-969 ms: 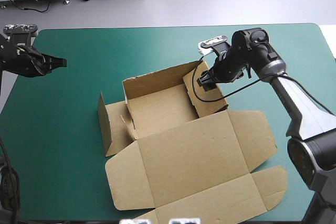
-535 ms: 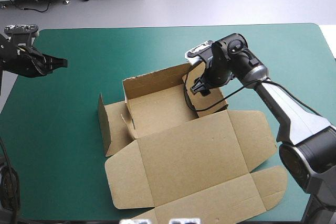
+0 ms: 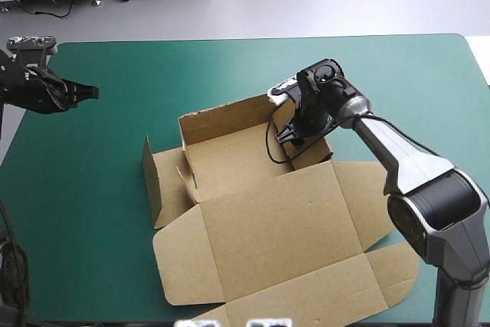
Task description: Fold the box
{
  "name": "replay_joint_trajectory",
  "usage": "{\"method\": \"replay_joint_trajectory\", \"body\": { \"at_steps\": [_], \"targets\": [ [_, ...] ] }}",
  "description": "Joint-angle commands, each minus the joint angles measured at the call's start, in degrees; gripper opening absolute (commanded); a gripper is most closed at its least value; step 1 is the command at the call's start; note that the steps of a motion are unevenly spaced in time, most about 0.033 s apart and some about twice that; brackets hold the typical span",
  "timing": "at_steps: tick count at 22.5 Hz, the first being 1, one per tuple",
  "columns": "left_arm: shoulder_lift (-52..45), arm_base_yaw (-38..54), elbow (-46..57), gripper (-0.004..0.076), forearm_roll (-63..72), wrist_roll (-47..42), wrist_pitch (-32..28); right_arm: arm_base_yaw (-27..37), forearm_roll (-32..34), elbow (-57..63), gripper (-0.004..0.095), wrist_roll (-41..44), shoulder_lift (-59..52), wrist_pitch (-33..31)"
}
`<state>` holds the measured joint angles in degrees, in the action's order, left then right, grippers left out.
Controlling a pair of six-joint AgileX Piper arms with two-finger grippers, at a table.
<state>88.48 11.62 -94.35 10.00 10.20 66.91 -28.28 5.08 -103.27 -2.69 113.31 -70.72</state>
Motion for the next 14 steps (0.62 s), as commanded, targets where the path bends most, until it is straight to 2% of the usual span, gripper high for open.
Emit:
{"method": "replay_joint_trajectory", "body": {
  "at_steps": [1,2,3,4,8,14],
  "targets": [
    [-2.3,0.2,-1.4,0.0,0.8,0.1,-1.9,1.2,0.7,-1.7,0.0306,0.4,-3.1,0.4],
    [-2.3,0.2,-1.4,0.0,0.8,0.1,-1.8,1.4,0.6,-1.7,0.02,0.4,-3.1,0.5],
    [-2.3,0.2,-1.4,0.0,0.8,0.1,-1.8,1.7,0.6,-1.7,0.0139,0.6,-3.1,0.4],
    [-2.3,0.2,-1.4,0.0,0.8,0.1,-1.8,2.8,-0.8,-1.7,-0.0029,1.2,-3.1,0.3],
    [-2.3,0.2,-1.4,0.0,0.8,0.1,-1.7,6.4,-9.2,-1.7,-0.0024,-1.8,-3.2,-0.8],
    [-1.7,0.2,-0.7,0.0,2.0,0.4,-1.1,13.9,-17.8,-3.9,-0.0024,-5.9,-7.9,-0.8]
  ]
}}
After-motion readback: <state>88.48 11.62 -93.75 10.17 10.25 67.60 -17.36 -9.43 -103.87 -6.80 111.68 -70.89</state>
